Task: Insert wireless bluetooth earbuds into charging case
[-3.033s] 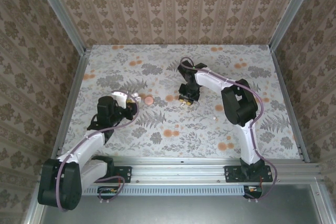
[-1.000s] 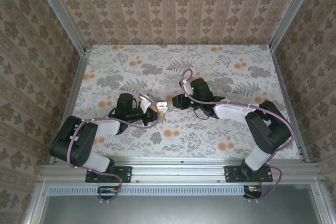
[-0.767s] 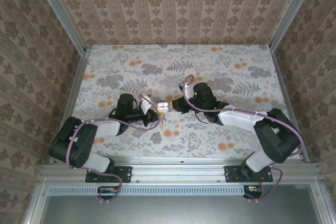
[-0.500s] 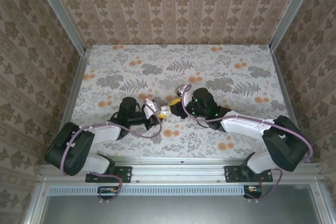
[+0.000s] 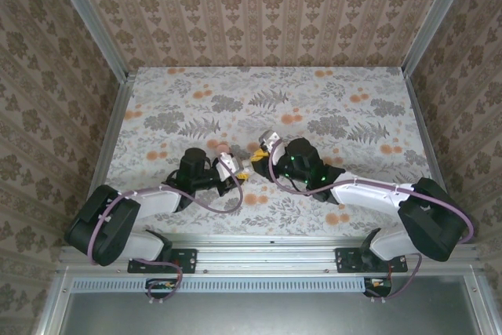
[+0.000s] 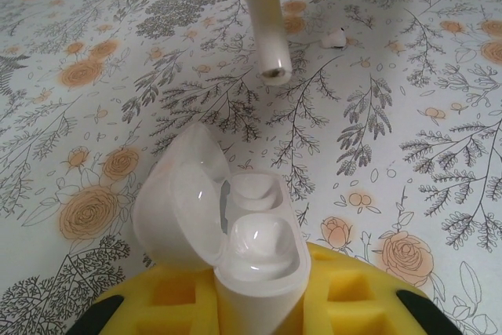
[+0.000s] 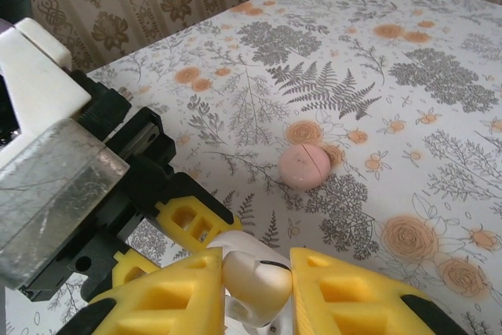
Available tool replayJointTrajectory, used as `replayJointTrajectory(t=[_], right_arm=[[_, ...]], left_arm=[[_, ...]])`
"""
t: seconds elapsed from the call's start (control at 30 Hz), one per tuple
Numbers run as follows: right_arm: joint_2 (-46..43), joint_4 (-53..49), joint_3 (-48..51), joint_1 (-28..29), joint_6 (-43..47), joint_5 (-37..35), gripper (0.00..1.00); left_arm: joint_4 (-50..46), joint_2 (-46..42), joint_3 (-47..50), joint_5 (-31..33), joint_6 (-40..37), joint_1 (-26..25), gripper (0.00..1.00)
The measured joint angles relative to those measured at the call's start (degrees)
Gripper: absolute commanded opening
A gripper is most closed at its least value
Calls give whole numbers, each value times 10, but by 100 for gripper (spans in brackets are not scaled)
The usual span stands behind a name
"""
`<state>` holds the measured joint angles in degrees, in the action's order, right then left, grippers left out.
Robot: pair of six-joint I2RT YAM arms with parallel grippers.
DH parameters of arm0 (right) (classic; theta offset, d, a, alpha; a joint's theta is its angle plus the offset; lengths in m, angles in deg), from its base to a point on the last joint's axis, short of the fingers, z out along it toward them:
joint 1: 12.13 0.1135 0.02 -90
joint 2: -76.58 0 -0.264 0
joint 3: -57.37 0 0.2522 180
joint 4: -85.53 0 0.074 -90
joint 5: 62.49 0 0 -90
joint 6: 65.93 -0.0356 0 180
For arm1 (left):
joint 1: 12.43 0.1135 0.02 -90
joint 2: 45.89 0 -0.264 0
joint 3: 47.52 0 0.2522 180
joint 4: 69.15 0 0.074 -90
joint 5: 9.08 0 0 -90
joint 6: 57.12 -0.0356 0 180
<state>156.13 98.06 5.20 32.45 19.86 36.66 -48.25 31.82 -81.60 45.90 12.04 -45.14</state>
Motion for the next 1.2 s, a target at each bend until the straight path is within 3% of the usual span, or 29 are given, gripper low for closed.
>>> replayJointTrajectory(t=[1.2], right_arm=[[76,78,2,18,0,8,25]], left_arm=[[46,3,0,1,17,-2,6]])
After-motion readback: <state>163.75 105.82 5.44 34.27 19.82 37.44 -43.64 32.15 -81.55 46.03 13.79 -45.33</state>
